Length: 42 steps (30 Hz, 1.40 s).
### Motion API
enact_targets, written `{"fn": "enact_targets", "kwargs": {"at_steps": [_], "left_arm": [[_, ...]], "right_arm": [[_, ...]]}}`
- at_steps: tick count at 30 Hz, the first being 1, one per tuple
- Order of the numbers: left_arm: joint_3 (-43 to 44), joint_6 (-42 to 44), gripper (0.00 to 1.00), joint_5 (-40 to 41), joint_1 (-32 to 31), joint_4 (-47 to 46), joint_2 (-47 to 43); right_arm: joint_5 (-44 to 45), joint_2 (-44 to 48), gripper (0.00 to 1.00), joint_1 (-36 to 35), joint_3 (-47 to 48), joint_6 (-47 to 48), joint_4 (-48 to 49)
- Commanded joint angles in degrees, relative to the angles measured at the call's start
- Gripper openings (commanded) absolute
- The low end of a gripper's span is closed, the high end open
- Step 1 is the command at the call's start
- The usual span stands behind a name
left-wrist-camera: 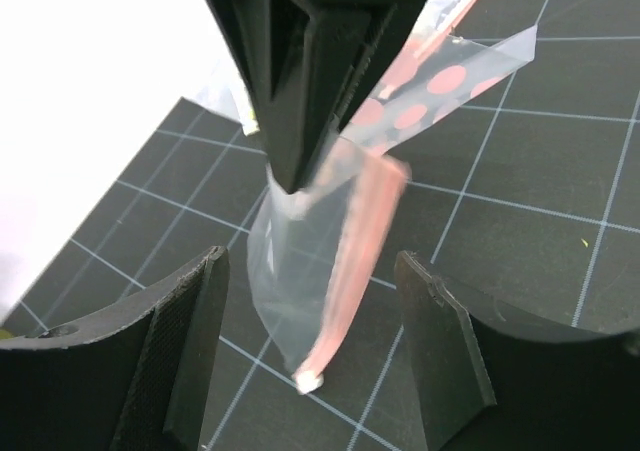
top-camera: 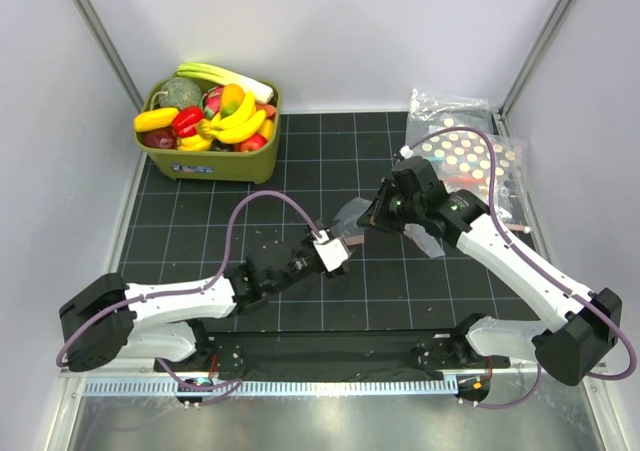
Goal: Place the food in the zip-top bag and seal the zipper
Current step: Pick up the zipper food storage bag at the center of the board.
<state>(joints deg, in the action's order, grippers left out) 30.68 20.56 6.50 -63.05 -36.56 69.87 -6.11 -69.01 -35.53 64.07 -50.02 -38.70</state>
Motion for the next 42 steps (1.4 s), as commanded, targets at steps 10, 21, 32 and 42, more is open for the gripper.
{"fn": "enact_targets", "kwargs": {"at_steps": [10,21,32,42], "left_arm": [[0.0,5.19,0.7,5.0,-2.61,-4.66,-0.61],[1.49,8.88,0.69,7.99,-4.28,-4.84,3.87],[3.51,9.94,0.67,11.87,-5.33,-4.93,7.13],[3.69,10.12,0.64,15.21,-5.24,-6.07,7.92]], "right_arm": [[6.9,4.24,0.01,-0.24,1.76,-6.4,-3.23],[4.61,3.36,0.01,-0.16,1.32,-7.11,-2.87],[3.74,2.92,0.01,-0.24,0.97,-6.85,-2.35],[2.59,2.48,0.01,-0.24,0.35,-6.85,-1.29]]}}
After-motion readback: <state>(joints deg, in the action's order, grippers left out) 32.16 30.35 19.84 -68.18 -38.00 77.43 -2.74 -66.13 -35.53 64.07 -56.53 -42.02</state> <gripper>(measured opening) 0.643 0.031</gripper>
